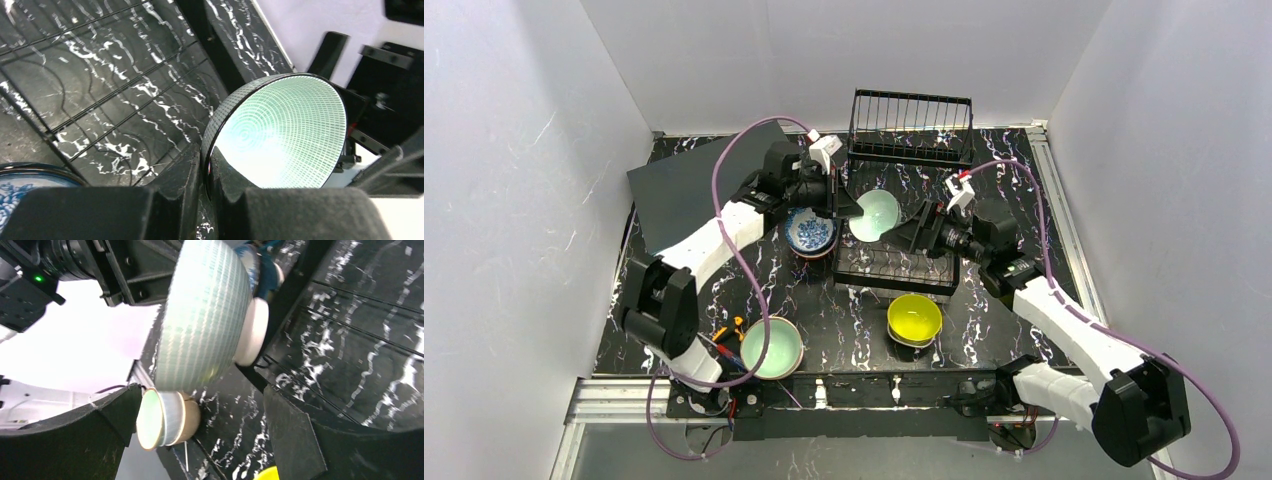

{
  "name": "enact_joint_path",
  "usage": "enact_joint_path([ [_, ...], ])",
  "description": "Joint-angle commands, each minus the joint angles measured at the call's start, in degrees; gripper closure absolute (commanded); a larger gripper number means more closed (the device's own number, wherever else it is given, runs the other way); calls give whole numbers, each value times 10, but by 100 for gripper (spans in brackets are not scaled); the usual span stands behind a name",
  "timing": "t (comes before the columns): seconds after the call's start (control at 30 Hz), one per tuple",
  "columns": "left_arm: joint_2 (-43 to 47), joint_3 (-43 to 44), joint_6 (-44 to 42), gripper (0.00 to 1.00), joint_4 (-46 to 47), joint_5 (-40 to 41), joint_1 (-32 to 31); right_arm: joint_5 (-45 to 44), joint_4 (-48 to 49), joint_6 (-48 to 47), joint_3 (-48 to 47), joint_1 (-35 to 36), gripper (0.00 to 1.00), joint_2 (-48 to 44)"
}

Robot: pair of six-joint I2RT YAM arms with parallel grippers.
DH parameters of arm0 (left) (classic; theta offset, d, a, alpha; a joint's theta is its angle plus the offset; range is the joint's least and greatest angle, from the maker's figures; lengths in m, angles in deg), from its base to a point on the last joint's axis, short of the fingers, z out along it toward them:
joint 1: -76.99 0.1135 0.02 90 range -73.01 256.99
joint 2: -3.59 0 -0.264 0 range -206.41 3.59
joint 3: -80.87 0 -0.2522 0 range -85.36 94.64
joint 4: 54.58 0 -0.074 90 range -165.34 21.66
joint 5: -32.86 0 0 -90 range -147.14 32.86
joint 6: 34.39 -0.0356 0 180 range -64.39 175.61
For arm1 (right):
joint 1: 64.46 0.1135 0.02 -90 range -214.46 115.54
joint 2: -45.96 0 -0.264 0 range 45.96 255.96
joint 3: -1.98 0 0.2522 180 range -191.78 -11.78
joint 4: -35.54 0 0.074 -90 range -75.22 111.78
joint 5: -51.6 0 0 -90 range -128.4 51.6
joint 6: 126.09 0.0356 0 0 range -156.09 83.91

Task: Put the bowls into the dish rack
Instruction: Place the bowl in the dish rack.

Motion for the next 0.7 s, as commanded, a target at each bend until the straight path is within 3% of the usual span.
enact_joint_path([
  [0.0,80,-20,0,100,49,-39,-7,70,153,75,7,-2,1,21],
  [0.13,89,-43,28,100,94,-56,-8,89,229,114,27,-1,1,34],
  [0.47,83,-49,57,100,125,-83,-9,84,288,127,34,-1,2,20],
  [0.6,77,-49,59,100,125,-84,-9,77,290,127,34,-1,21,10],
  [0.67,74,-49,59,100,125,-84,-9,78,289,129,33,-1,40,12],
])
